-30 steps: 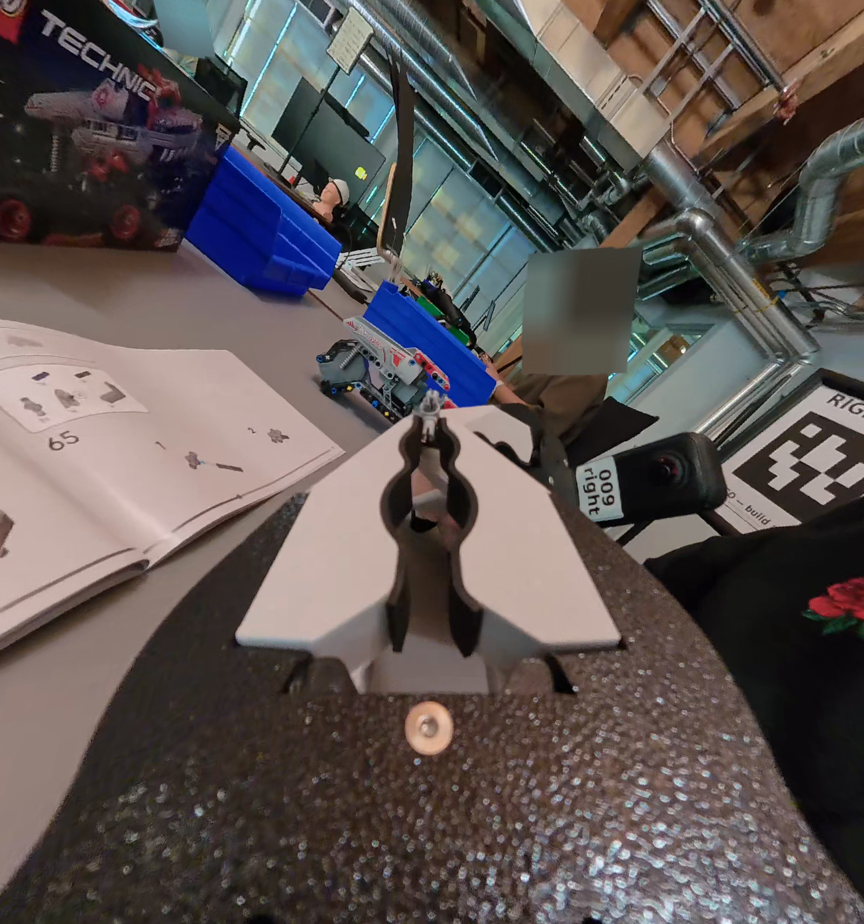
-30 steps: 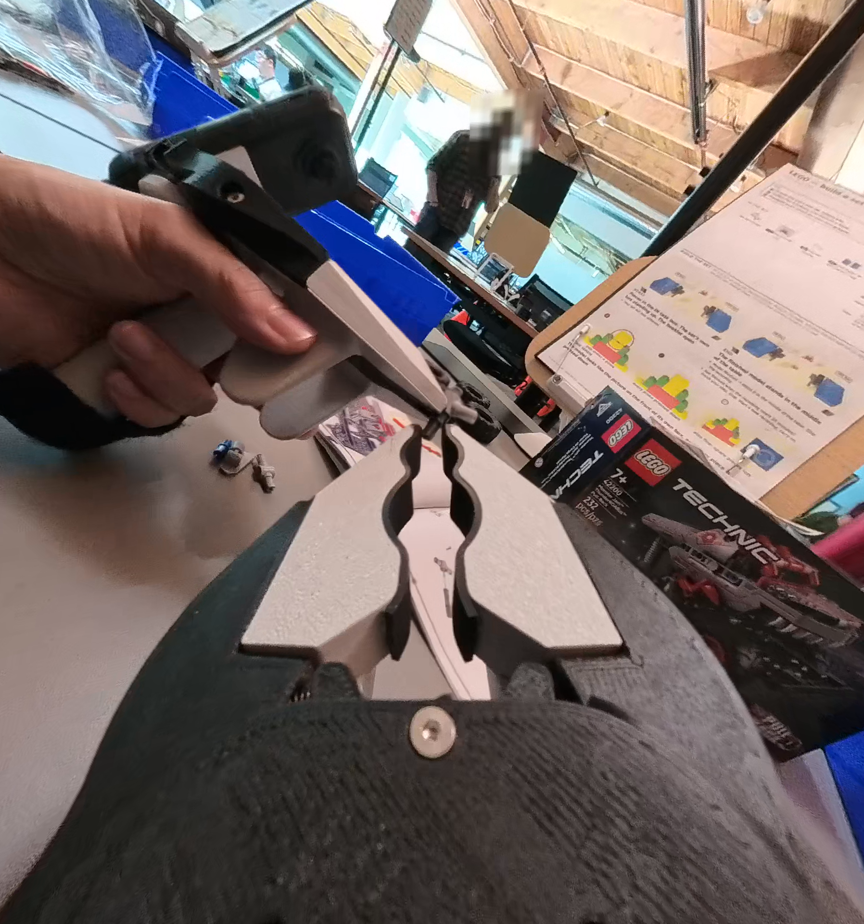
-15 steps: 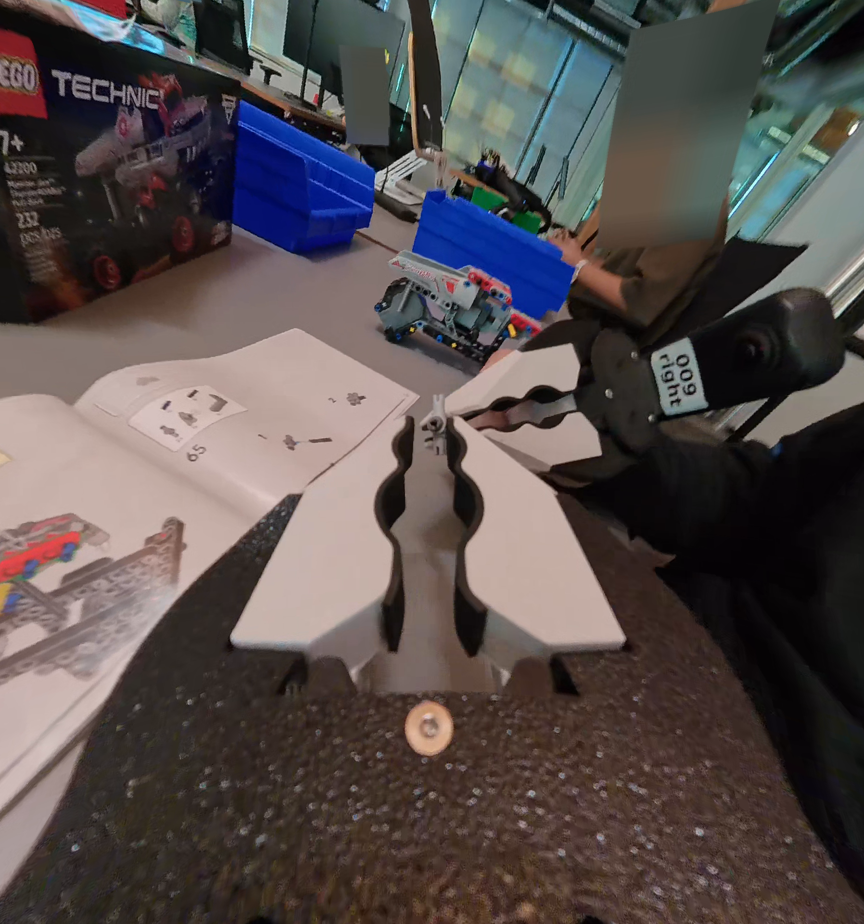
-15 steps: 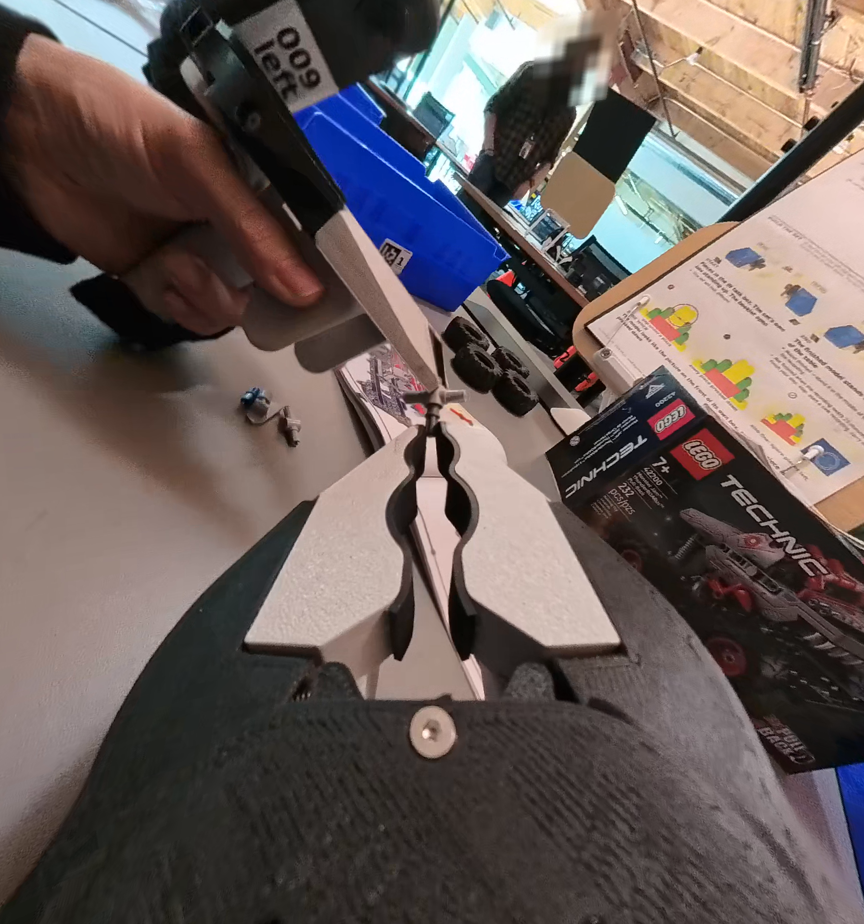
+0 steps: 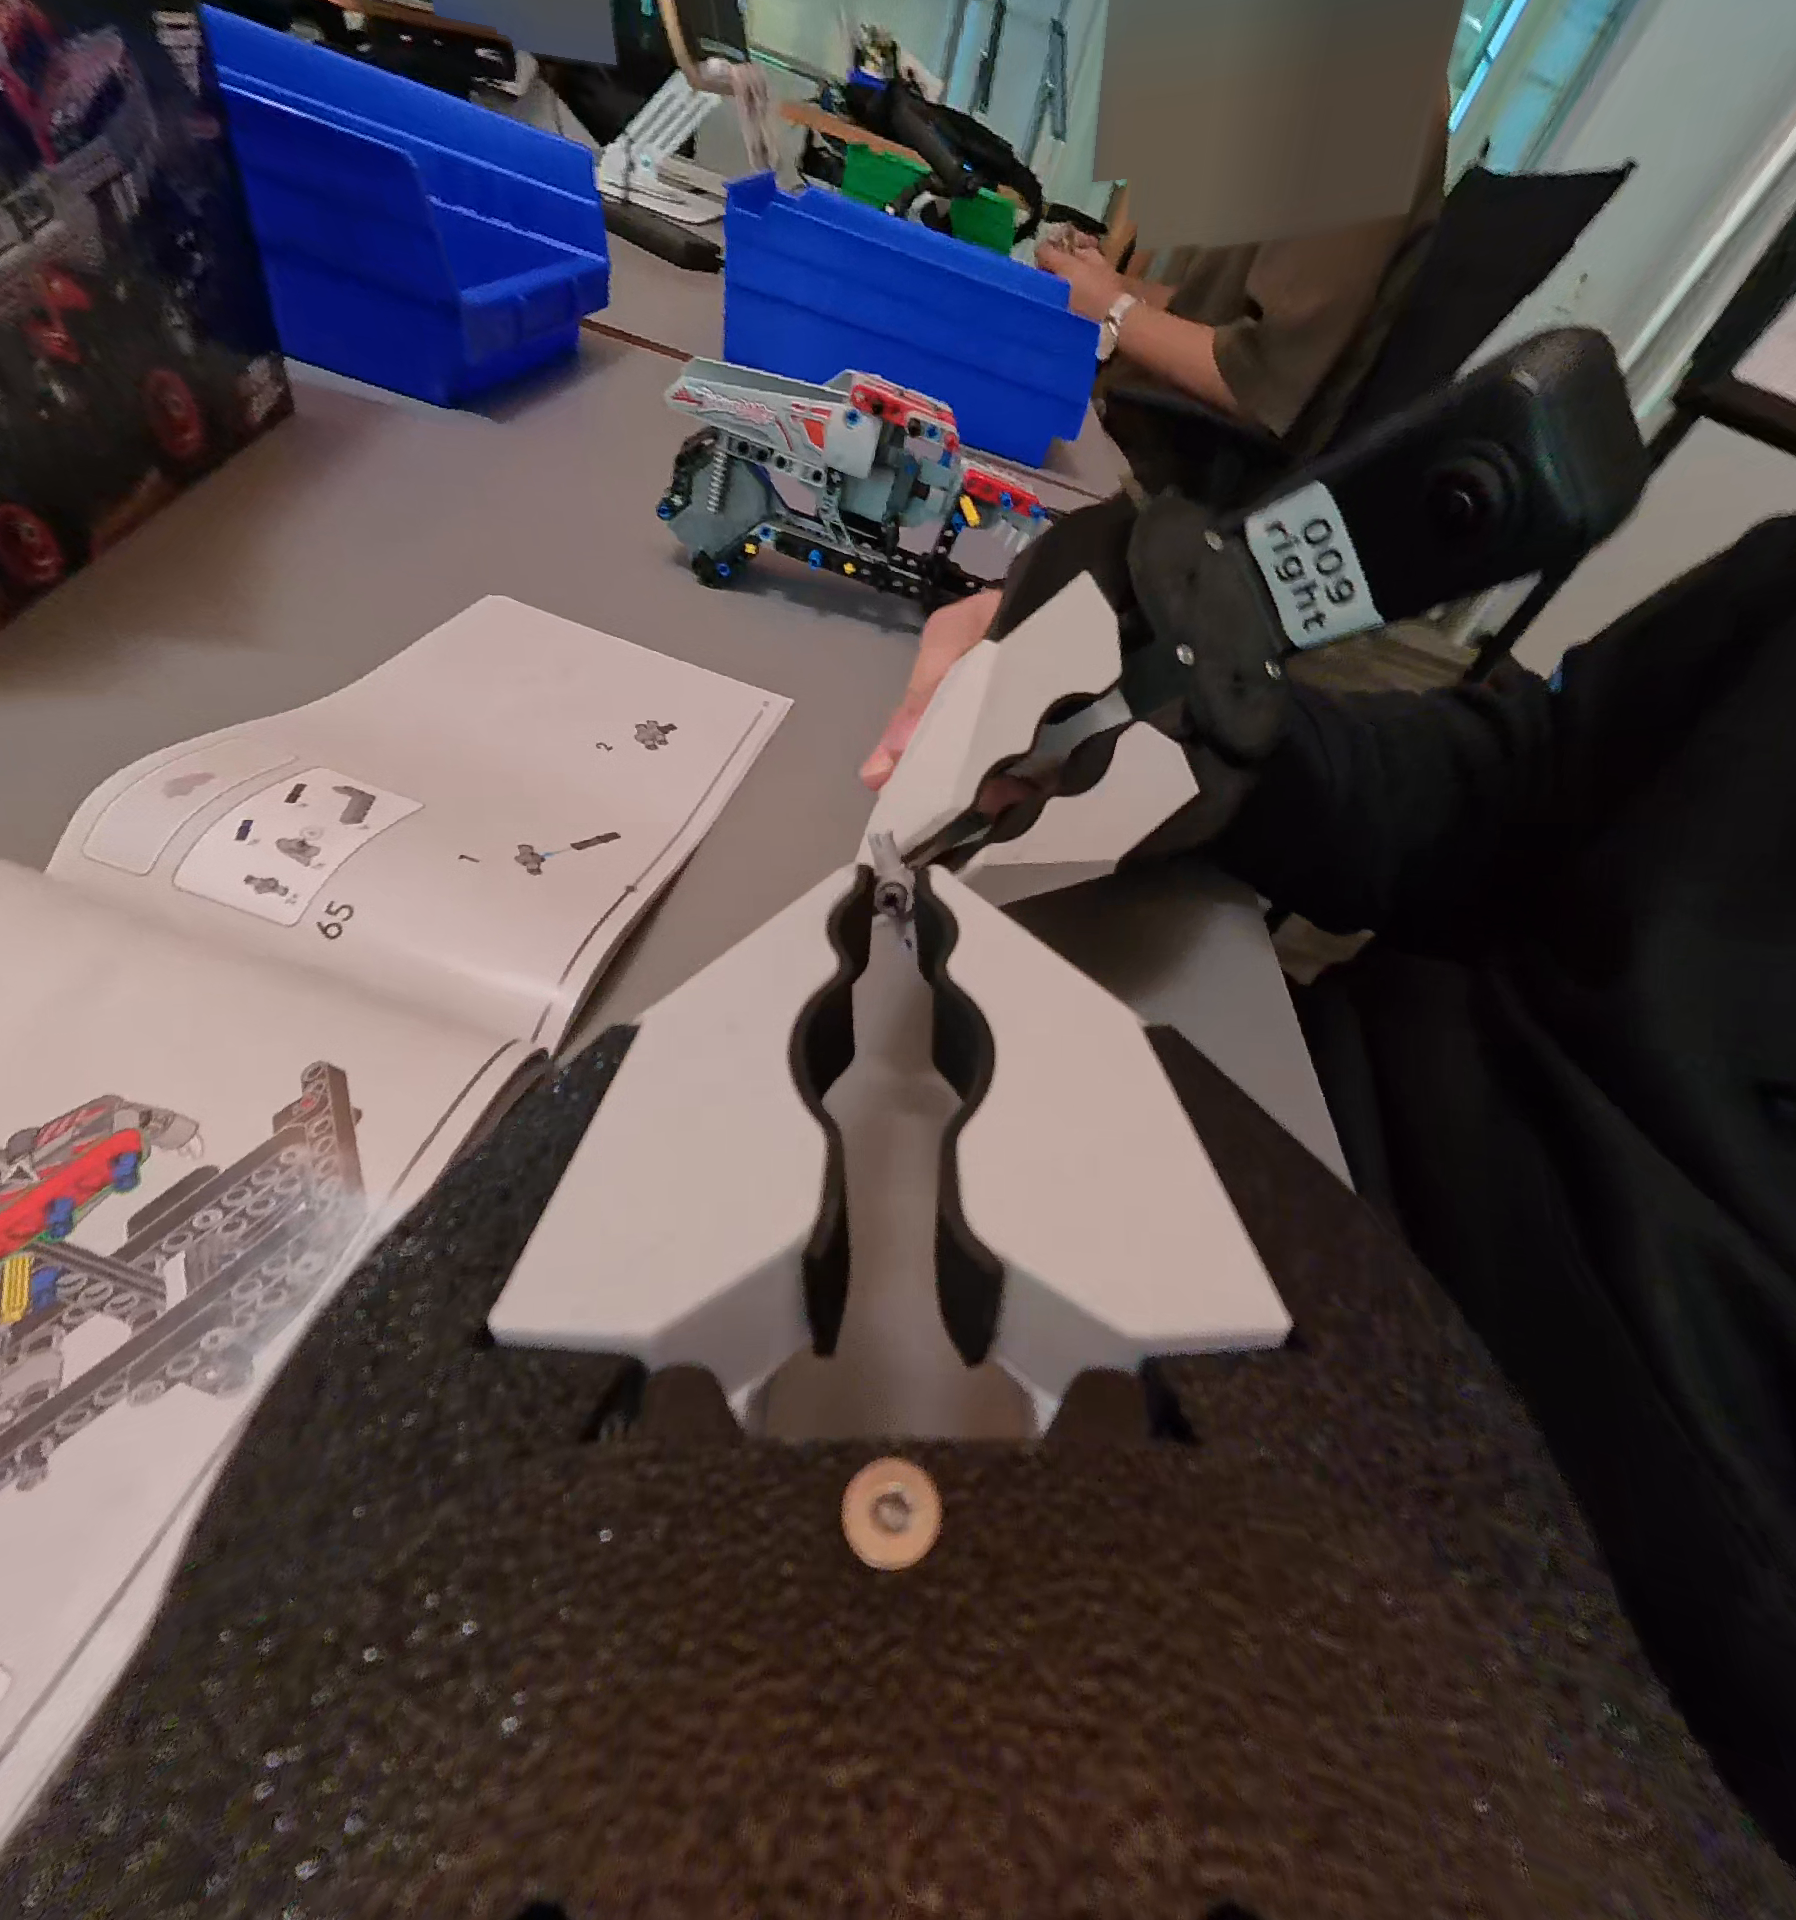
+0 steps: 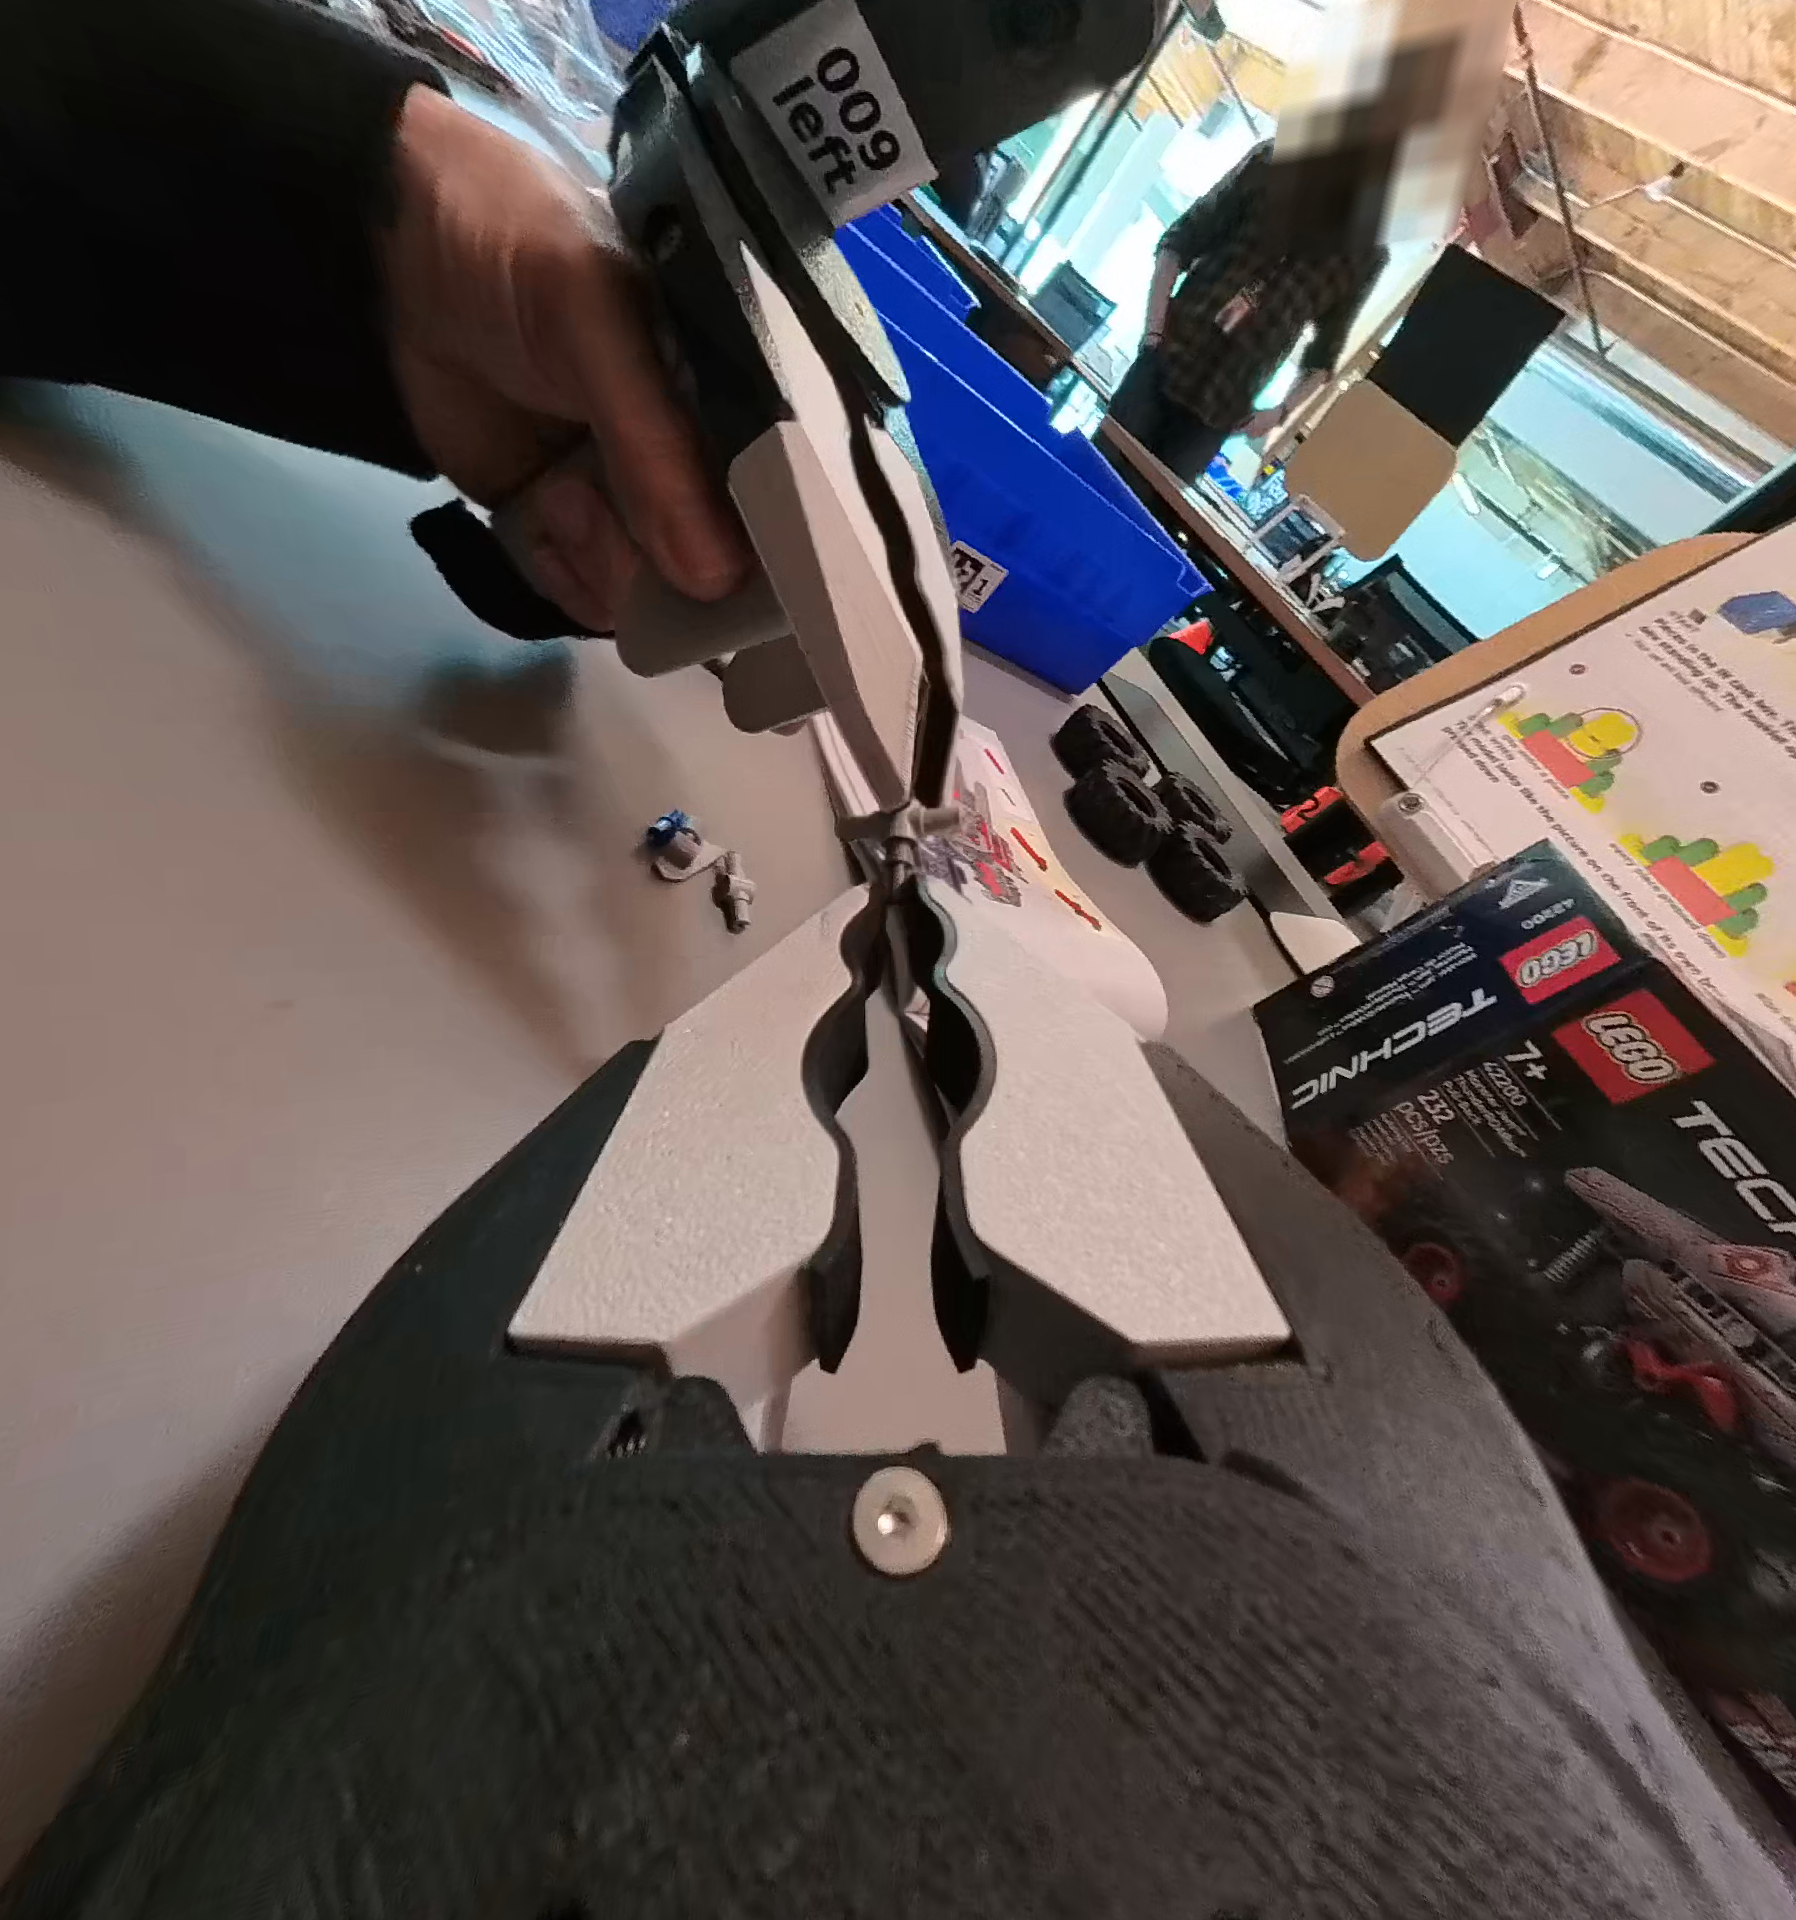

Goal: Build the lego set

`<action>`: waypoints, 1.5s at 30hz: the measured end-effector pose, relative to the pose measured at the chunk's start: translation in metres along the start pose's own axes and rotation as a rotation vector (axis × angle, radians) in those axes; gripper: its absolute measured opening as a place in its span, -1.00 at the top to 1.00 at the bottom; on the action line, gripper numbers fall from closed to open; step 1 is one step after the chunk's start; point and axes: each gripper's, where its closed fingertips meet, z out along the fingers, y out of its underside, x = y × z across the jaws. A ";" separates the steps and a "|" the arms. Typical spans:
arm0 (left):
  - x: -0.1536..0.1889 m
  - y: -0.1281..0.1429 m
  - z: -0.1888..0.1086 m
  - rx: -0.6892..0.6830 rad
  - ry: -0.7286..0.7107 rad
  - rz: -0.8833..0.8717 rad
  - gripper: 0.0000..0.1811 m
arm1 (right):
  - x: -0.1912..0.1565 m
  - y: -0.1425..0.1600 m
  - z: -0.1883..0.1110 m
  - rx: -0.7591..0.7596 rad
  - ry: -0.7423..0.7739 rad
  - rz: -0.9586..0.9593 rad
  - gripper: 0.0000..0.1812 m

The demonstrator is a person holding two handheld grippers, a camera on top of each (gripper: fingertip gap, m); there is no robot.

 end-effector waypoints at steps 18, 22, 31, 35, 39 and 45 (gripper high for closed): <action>0.023 0.022 -0.004 -0.155 0.012 0.558 0.92 | -0.033 -0.006 -0.014 0.029 -0.475 0.255 0.97; 0.019 0.027 -0.004 -0.187 0.001 0.547 0.95 | -0.036 -0.002 -0.012 0.000 -0.483 0.244 0.97; 0.002 0.053 0.003 -0.371 -0.081 0.603 0.95 | -0.043 0.015 -0.005 -0.132 -0.510 0.244 0.98; 0.005 0.045 0.000 -0.293 -0.055 0.563 0.95 | -0.041 0.015 -0.005 -0.132 -0.496 0.253 0.97; 0.008 0.044 0.000 -0.267 -0.034 0.547 0.95 | -0.041 0.014 -0.006 -0.118 -0.501 0.256 0.97; 0.016 0.035 0.002 -0.196 0.010 0.525 0.95 | -0.043 0.013 -0.008 -0.111 -0.511 0.239 0.98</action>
